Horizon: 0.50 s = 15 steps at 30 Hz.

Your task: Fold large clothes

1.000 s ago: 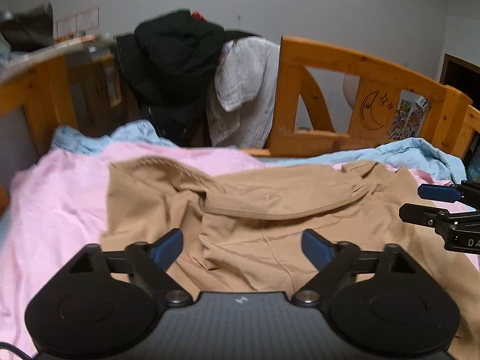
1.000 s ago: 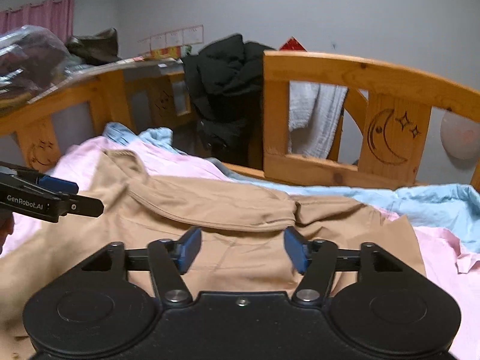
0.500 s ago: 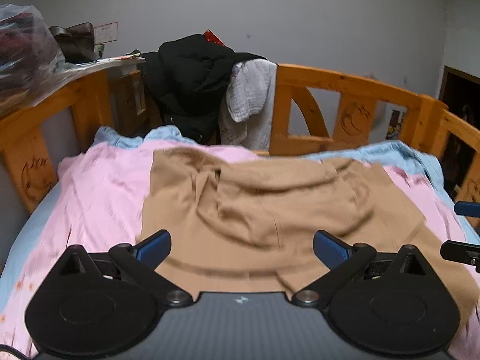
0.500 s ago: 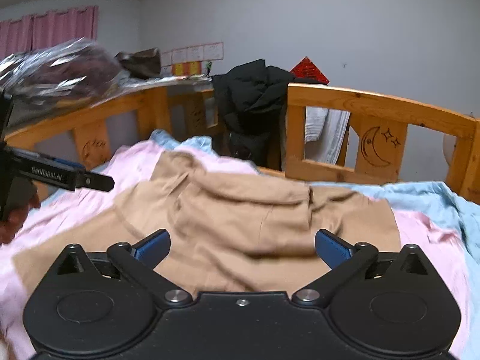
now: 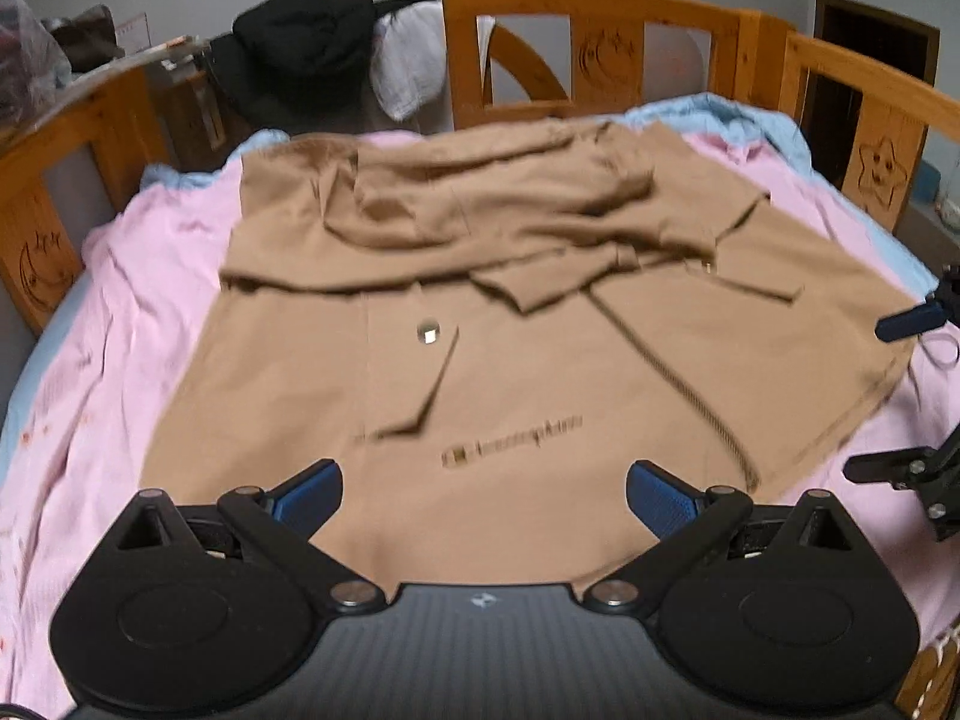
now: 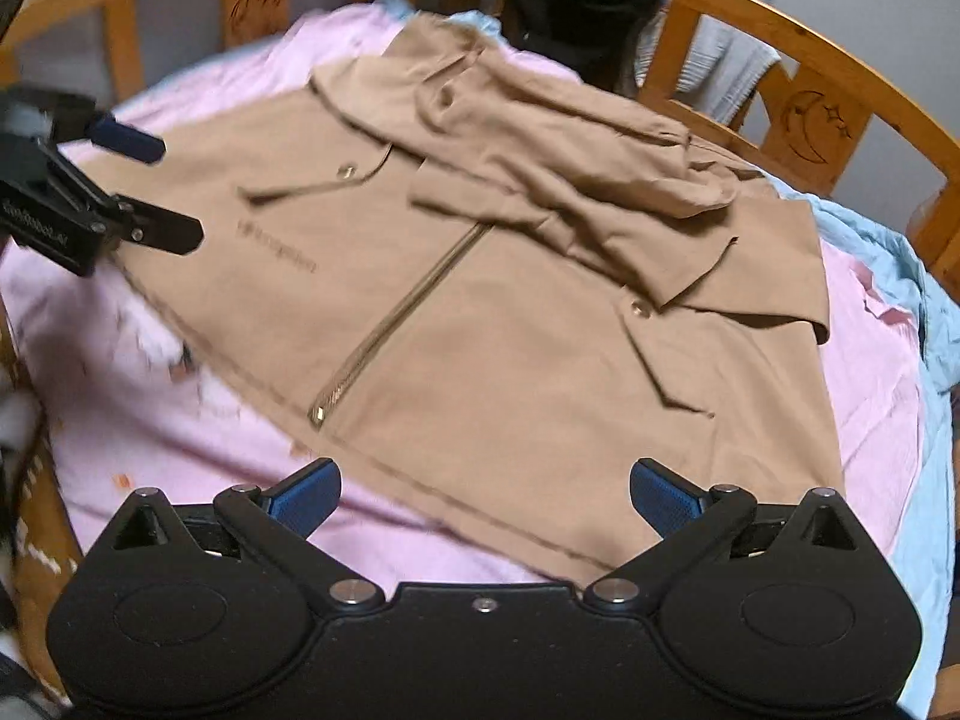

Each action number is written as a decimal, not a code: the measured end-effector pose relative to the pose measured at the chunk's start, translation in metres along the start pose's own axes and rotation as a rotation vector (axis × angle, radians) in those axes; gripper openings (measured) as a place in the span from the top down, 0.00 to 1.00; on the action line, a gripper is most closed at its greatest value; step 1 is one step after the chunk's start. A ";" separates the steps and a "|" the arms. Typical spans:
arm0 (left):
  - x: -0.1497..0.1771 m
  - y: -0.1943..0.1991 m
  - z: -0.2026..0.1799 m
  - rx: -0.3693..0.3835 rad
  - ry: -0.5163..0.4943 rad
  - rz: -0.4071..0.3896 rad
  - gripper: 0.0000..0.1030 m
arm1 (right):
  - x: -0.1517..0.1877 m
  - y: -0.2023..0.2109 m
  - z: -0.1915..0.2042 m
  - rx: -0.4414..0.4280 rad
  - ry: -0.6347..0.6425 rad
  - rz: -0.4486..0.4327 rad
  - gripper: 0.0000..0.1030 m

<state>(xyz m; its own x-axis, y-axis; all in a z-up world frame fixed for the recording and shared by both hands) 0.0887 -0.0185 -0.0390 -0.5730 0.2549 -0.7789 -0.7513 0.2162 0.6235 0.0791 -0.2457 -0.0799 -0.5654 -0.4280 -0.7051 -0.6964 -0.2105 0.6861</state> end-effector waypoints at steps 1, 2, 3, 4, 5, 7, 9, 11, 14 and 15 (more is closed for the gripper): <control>0.004 0.001 0.000 0.000 0.000 0.002 0.01 | 0.004 -0.002 0.006 0.015 0.019 0.003 0.01; 0.006 0.001 -0.001 -0.003 0.002 0.005 0.01 | 0.006 -0.005 0.010 0.032 0.029 -0.002 0.01; 0.009 0.000 -0.001 -0.006 0.003 0.011 0.01 | 0.008 -0.009 0.012 0.047 0.032 -0.010 0.01; 0.011 -0.001 0.000 -0.006 0.003 0.020 0.01 | 0.010 -0.011 0.014 0.051 0.030 -0.015 0.01; 0.012 -0.003 0.000 -0.006 0.003 0.027 0.01 | 0.012 -0.015 0.016 0.052 0.023 -0.022 0.01; 0.014 -0.006 -0.001 -0.006 -0.002 0.037 0.01 | 0.013 -0.022 0.013 0.048 0.012 -0.035 0.01; 0.016 -0.010 -0.003 -0.006 -0.007 0.041 0.01 | 0.012 -0.031 0.011 0.030 0.012 -0.020 0.01; 0.019 -0.013 -0.003 -0.005 -0.011 0.047 0.01 | 0.011 -0.032 0.010 0.009 0.008 -0.029 0.01; 0.023 -0.017 -0.004 -0.005 -0.014 0.066 0.01 | 0.008 -0.023 0.009 -0.027 -0.022 -0.083 0.01; 0.024 -0.018 -0.005 -0.006 -0.016 0.074 0.01 | 0.006 -0.021 0.008 -0.030 -0.031 -0.103 0.01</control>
Point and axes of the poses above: each gripper's, at about its wrist camera, not at the fingertips, and y roughly against the way its jaws point, z to its left, x to its underside, the point moved 1 cm from there along -y, roughly the way its jaws point, and after that the axes turned 9 degrees about -z, right-handed, at the moved point
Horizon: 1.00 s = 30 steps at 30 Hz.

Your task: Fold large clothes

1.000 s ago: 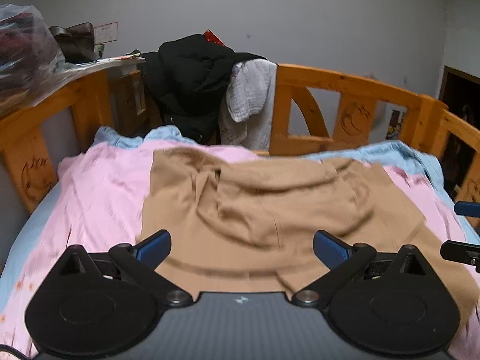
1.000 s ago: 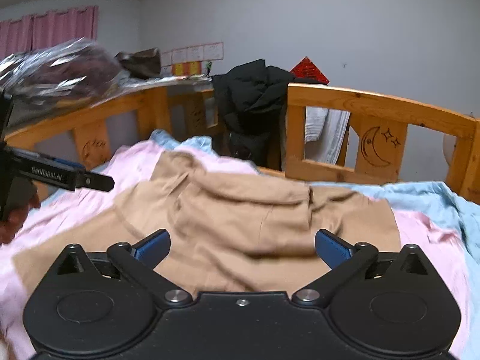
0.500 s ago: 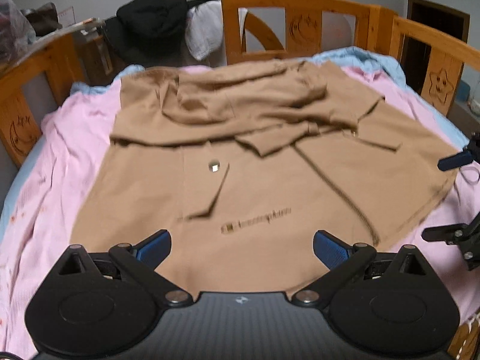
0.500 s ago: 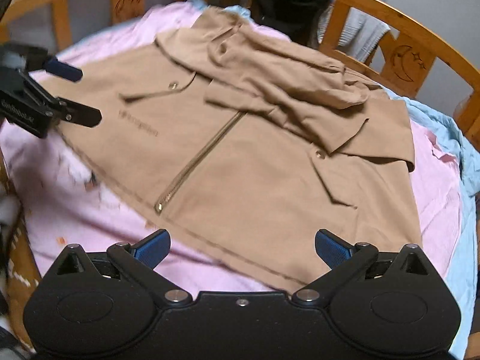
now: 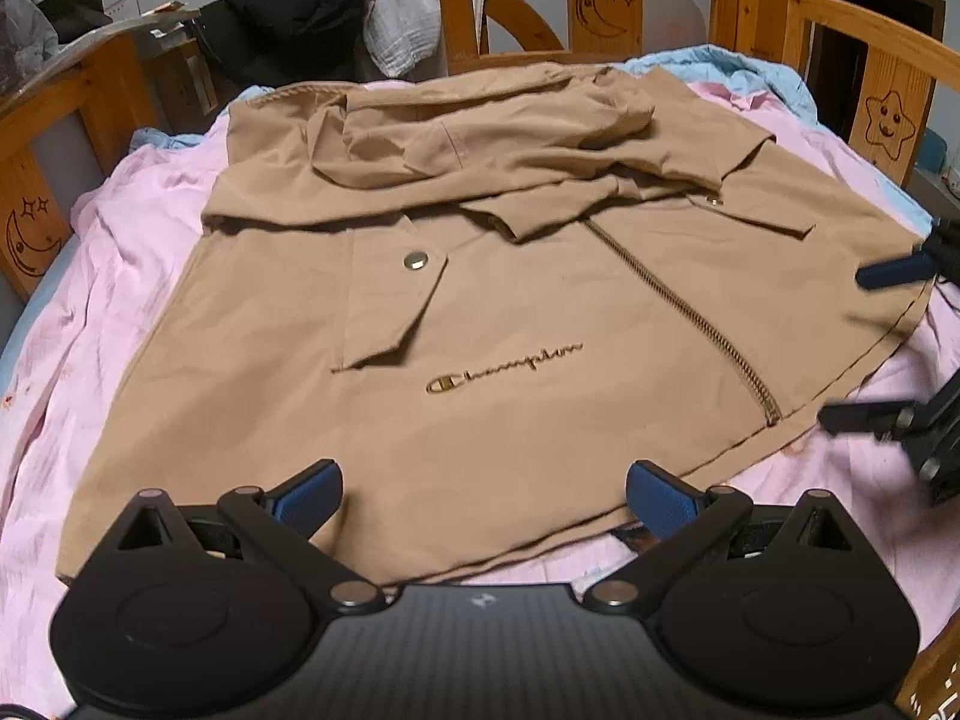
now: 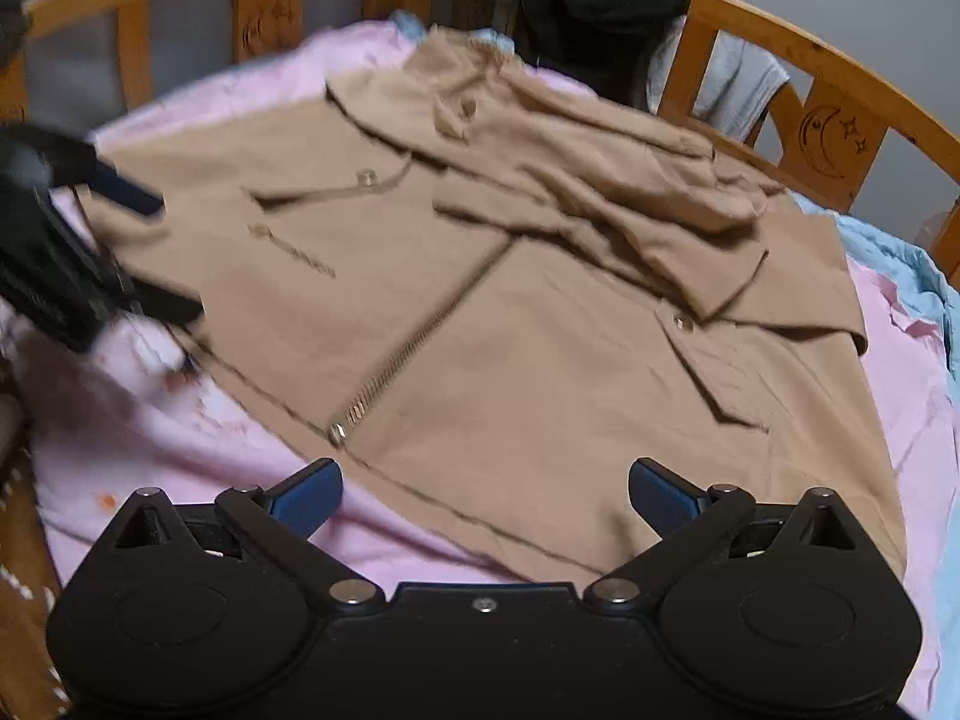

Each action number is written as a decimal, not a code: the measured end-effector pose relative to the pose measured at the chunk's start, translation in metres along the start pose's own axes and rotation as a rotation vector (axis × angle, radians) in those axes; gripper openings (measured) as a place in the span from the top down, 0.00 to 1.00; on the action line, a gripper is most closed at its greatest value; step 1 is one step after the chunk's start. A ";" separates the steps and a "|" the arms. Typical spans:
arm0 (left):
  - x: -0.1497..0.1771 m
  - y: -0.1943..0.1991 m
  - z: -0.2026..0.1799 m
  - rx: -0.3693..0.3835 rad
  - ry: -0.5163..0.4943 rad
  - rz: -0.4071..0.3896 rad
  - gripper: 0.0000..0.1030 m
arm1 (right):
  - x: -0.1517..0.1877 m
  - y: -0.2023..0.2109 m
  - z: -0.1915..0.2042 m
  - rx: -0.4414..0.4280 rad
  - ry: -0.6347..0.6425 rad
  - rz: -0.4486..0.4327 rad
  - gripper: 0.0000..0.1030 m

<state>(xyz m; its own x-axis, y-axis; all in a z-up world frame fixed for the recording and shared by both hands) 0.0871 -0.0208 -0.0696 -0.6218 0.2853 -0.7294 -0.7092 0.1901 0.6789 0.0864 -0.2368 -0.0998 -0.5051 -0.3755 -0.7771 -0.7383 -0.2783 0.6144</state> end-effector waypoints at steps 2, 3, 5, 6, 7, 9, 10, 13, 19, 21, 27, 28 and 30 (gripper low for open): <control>0.002 -0.002 -0.001 -0.003 -0.005 0.012 0.01 | -0.004 0.003 -0.002 -0.004 -0.021 -0.035 0.01; 0.004 -0.003 -0.001 -0.005 -0.006 0.017 0.01 | -0.005 0.003 -0.003 -0.001 -0.032 -0.040 0.01; 0.005 -0.003 -0.002 -0.008 -0.010 0.021 0.01 | -0.006 -0.002 -0.004 0.014 -0.055 -0.023 0.01; 0.005 -0.003 -0.002 -0.008 -0.015 0.021 0.01 | -0.005 -0.005 -0.005 0.018 -0.060 -0.008 0.01; 0.006 -0.003 -0.002 -0.009 -0.022 0.022 0.01 | -0.003 -0.008 -0.004 0.021 -0.060 0.009 0.01; 0.005 -0.003 -0.003 -0.009 -0.032 0.022 0.01 | 0.001 -0.014 -0.003 0.029 -0.045 0.056 0.01; 0.005 -0.003 -0.004 -0.008 -0.033 0.022 0.01 | 0.003 -0.016 -0.002 0.031 -0.035 0.074 0.01; 0.004 -0.003 -0.004 -0.003 -0.029 0.023 0.01 | 0.006 -0.016 0.003 0.031 -0.016 0.090 0.01; 0.004 -0.004 -0.003 -0.001 -0.027 0.023 0.01 | 0.010 -0.016 0.006 0.033 0.002 0.114 0.01; 0.004 -0.004 -0.003 -0.002 -0.023 0.025 0.01 | 0.010 -0.016 0.005 0.032 -0.001 0.116 0.01; 0.004 -0.003 -0.003 -0.008 -0.020 0.026 0.01 | 0.011 -0.016 0.005 0.043 -0.001 0.138 0.01; 0.004 -0.003 -0.003 -0.007 -0.020 0.025 0.01 | 0.012 -0.016 0.003 0.045 -0.006 0.143 0.01; 0.004 -0.003 -0.002 -0.007 -0.018 0.025 0.01 | 0.012 -0.015 0.001 0.054 -0.017 0.148 0.01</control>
Point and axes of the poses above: each gripper's, at about its wrist camera, not at the fingertips, and y roughly against the way its jaws point, z to its left, x to its underside, the point moved 1 cm from there along -y, roughly the way its jaws point, and after that the axes turned 9 degrees about -z, right-handed, at the moved point
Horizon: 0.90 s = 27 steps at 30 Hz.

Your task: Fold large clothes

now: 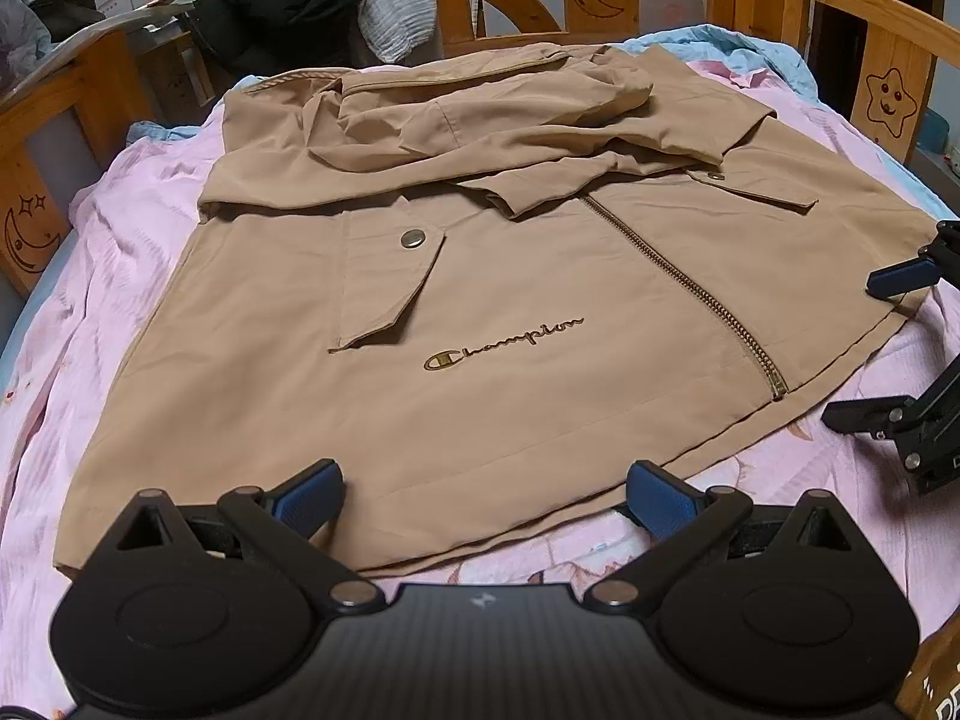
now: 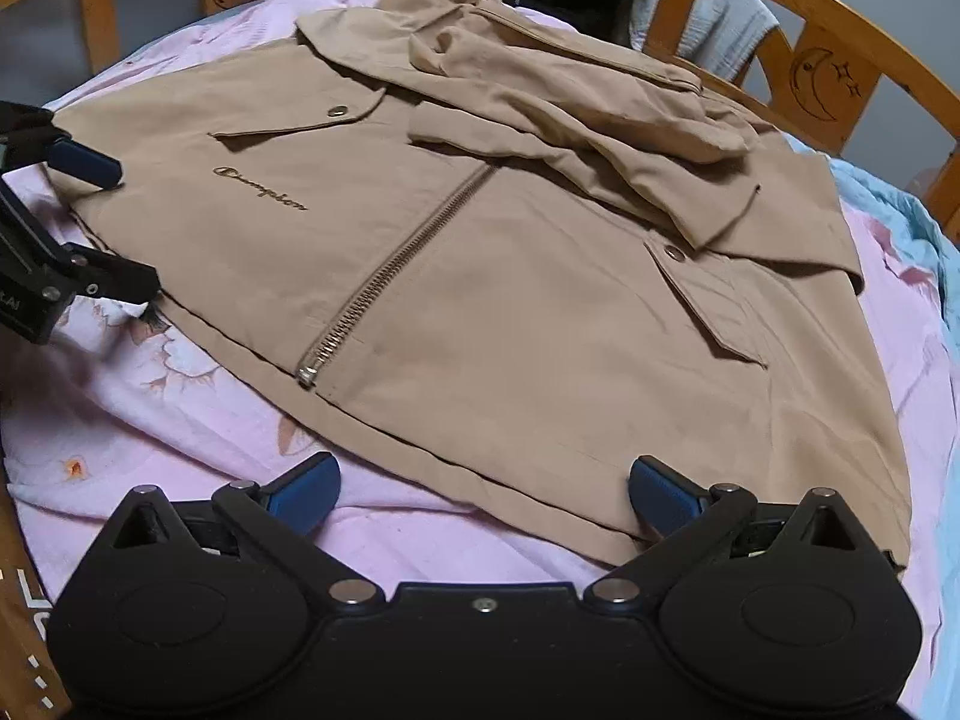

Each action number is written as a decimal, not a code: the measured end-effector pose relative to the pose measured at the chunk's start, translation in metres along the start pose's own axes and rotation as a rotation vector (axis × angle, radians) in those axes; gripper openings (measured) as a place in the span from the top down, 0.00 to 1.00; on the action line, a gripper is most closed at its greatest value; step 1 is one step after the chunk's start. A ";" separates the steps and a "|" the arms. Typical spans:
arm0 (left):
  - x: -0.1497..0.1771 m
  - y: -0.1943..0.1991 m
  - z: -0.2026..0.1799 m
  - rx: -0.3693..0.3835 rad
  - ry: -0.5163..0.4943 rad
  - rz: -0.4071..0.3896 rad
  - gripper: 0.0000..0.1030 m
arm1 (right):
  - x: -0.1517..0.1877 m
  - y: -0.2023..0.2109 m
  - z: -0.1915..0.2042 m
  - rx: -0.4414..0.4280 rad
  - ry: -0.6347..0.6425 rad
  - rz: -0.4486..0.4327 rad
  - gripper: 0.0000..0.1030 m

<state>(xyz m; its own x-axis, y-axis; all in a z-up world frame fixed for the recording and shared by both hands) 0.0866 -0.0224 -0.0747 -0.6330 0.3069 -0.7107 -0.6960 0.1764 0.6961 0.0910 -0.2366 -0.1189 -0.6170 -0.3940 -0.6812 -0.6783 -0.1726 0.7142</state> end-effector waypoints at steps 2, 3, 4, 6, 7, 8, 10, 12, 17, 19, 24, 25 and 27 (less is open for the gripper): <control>0.000 0.000 0.000 0.002 0.000 -0.001 0.01 | 0.000 0.001 -0.002 0.041 0.000 -0.010 0.02; 0.000 0.001 0.000 0.004 -0.001 -0.002 0.01 | 0.000 0.002 -0.004 0.065 0.006 -0.019 0.04; -0.001 0.002 -0.001 0.009 -0.004 -0.006 0.01 | 0.000 0.003 -0.005 0.081 0.008 -0.034 0.13; -0.001 0.005 -0.004 0.038 -0.019 -0.022 0.01 | -0.001 0.006 -0.009 0.074 -0.010 -0.059 0.30; -0.001 0.007 -0.007 0.056 -0.031 -0.034 0.01 | -0.001 0.008 -0.010 0.068 -0.014 -0.068 0.37; 0.000 0.010 -0.010 0.076 -0.049 -0.046 0.01 | -0.002 0.010 -0.010 0.062 -0.013 -0.082 0.49; 0.001 0.014 -0.017 0.107 -0.094 -0.065 0.01 | -0.004 0.013 -0.009 0.044 -0.010 -0.110 0.63; 0.003 0.017 -0.027 0.120 -0.148 -0.081 0.01 | -0.008 0.018 -0.007 0.030 -0.007 -0.142 0.74; 0.000 0.010 -0.043 0.082 -0.207 -0.079 0.01 | -0.017 0.024 -0.018 -0.001 -0.103 -0.195 0.82; -0.004 0.005 -0.045 0.005 -0.237 -0.093 0.07 | -0.019 0.028 -0.024 -0.006 -0.137 -0.226 0.83; -0.005 0.004 -0.023 -0.154 -0.317 -0.107 0.32 | -0.020 0.036 -0.027 0.003 -0.140 -0.271 0.85; -0.003 0.008 -0.014 -0.174 -0.329 -0.108 0.32 | -0.020 0.037 -0.027 0.001 -0.138 -0.271 0.85; 0.005 0.015 0.002 -0.227 -0.354 -0.103 0.33 | -0.019 0.038 -0.027 -0.001 -0.127 -0.269 0.85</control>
Point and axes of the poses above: each gripper's, at about its wrist camera, not at the fingertips, and y roughly against the way its jaws point, z to its left, x to its underside, the point moved 1 cm from there along -y, roughly the way its jaws point, and after that the axes turned 9 degrees about -z, right-handed, at the moved point
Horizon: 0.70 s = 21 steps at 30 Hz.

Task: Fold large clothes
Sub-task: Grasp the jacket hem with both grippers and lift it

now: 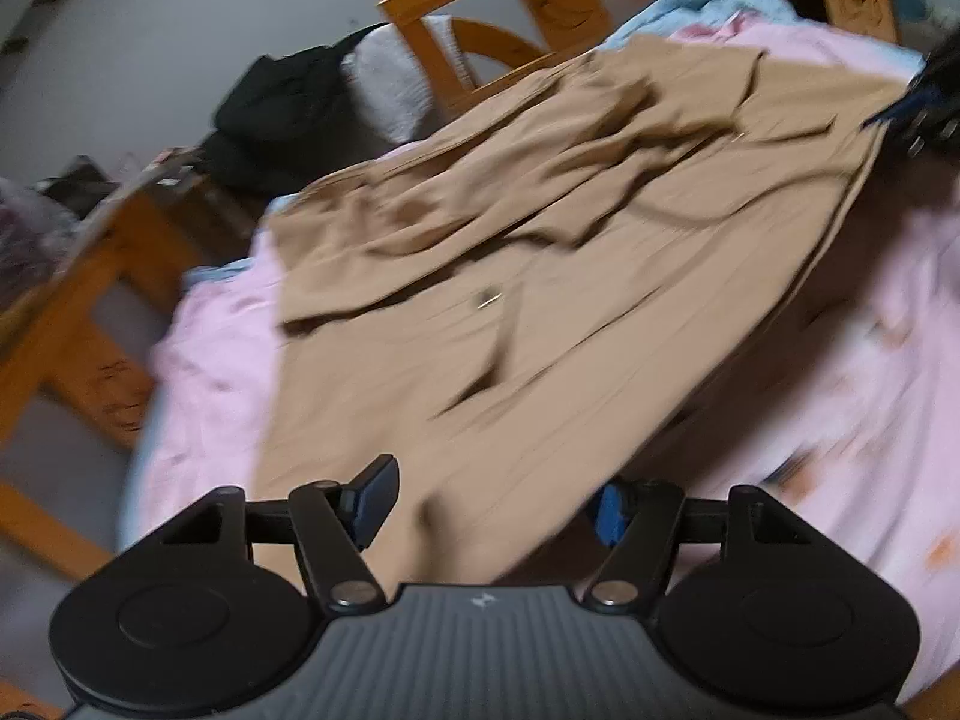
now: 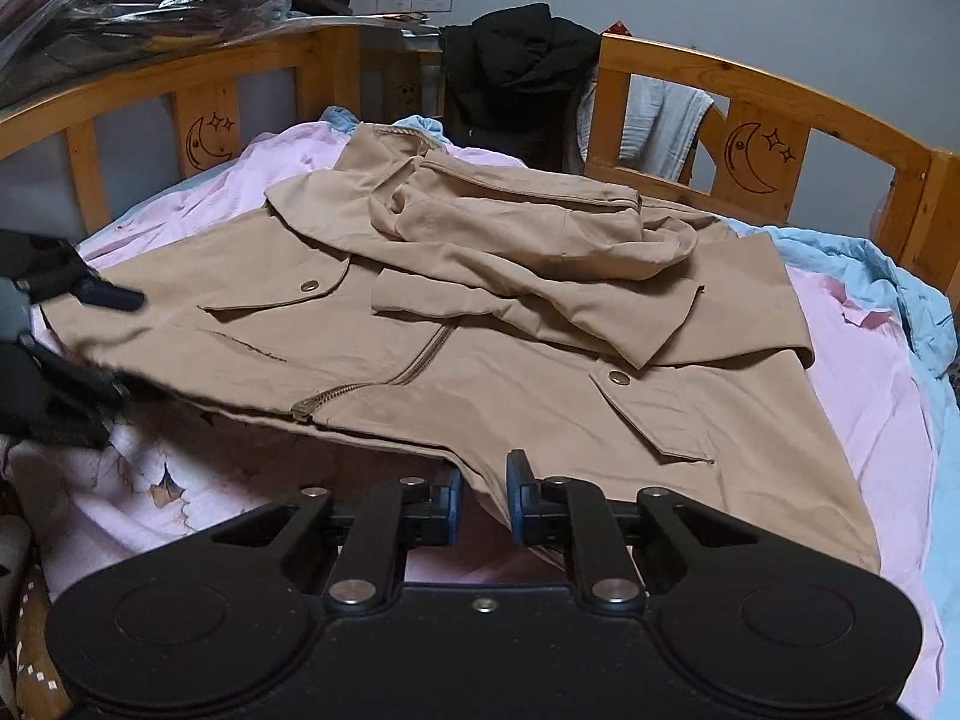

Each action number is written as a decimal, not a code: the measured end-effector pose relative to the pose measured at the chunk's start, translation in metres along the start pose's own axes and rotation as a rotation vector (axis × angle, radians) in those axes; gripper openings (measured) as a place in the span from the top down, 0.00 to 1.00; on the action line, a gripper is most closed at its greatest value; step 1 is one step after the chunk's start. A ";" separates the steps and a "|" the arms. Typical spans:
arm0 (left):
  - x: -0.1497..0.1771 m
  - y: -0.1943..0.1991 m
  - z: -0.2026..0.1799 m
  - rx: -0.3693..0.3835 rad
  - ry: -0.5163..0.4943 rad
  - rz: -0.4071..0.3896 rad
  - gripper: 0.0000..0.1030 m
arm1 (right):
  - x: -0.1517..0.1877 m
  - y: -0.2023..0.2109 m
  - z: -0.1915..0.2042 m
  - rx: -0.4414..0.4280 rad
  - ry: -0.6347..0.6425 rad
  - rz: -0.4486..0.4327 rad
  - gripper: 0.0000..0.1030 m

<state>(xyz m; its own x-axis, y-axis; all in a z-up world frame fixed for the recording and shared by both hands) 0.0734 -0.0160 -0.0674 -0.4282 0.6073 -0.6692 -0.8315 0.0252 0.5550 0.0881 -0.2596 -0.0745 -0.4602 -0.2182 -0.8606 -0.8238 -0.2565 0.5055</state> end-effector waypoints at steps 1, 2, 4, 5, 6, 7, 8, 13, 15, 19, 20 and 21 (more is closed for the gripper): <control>0.007 0.002 0.005 -0.025 -0.017 0.005 0.33 | 0.000 0.000 0.001 -0.004 0.014 0.003 0.85; 0.013 0.003 0.011 -0.036 -0.031 0.008 0.34 | 0.001 0.000 0.001 -0.008 0.027 0.008 0.85; 0.025 0.003 0.022 -0.081 -0.052 0.038 0.35 | 0.003 -0.003 0.003 -0.022 0.063 0.043 0.84; 0.029 0.003 0.028 -0.080 -0.041 0.046 0.35 | 0.006 -0.005 0.004 -0.029 0.094 0.062 0.79; 0.031 0.003 0.034 -0.073 -0.016 0.051 0.36 | 0.008 -0.006 0.006 -0.034 0.125 0.081 0.75; 0.032 0.003 0.039 -0.066 0.010 0.051 0.44 | 0.010 -0.008 0.006 -0.045 0.167 0.108 0.68; 0.031 0.002 0.042 -0.053 0.025 0.049 0.53 | 0.013 -0.010 0.006 -0.059 0.218 0.142 0.62; 0.018 0.007 0.051 -0.038 0.072 -0.014 0.89 | 0.028 -0.010 -0.008 -0.041 0.411 0.222 0.57; 0.011 0.009 0.057 -0.040 0.105 -0.041 0.90 | 0.030 -0.006 -0.020 -0.010 0.459 0.234 0.57; 0.003 0.012 0.068 -0.038 0.142 -0.058 0.92 | 0.045 -0.001 -0.045 0.079 0.621 0.247 0.61; 0.003 0.012 0.069 -0.036 0.143 -0.059 0.92 | 0.047 0.002 -0.052 0.101 0.643 0.239 0.71; 0.004 0.013 0.068 -0.037 0.137 -0.059 0.92 | 0.048 0.006 -0.057 0.118 0.652 0.231 0.76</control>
<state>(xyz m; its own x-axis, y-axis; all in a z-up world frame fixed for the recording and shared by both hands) 0.0851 0.0405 -0.0293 -0.4202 0.4915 -0.7628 -0.8681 0.0271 0.4957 0.0805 -0.3253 -0.1092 -0.3663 -0.7844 -0.5006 -0.7760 -0.0393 0.6295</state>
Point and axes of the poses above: each gripper's, at about its wrist camera, not at the fingertips, and y roughly against the way its jaws point, z to its left, x to its underside, the point moved 1 cm from there along -y, roughly the way its jaws point, and after that the axes turned 9 degrees about -z, right-handed, at the moved point
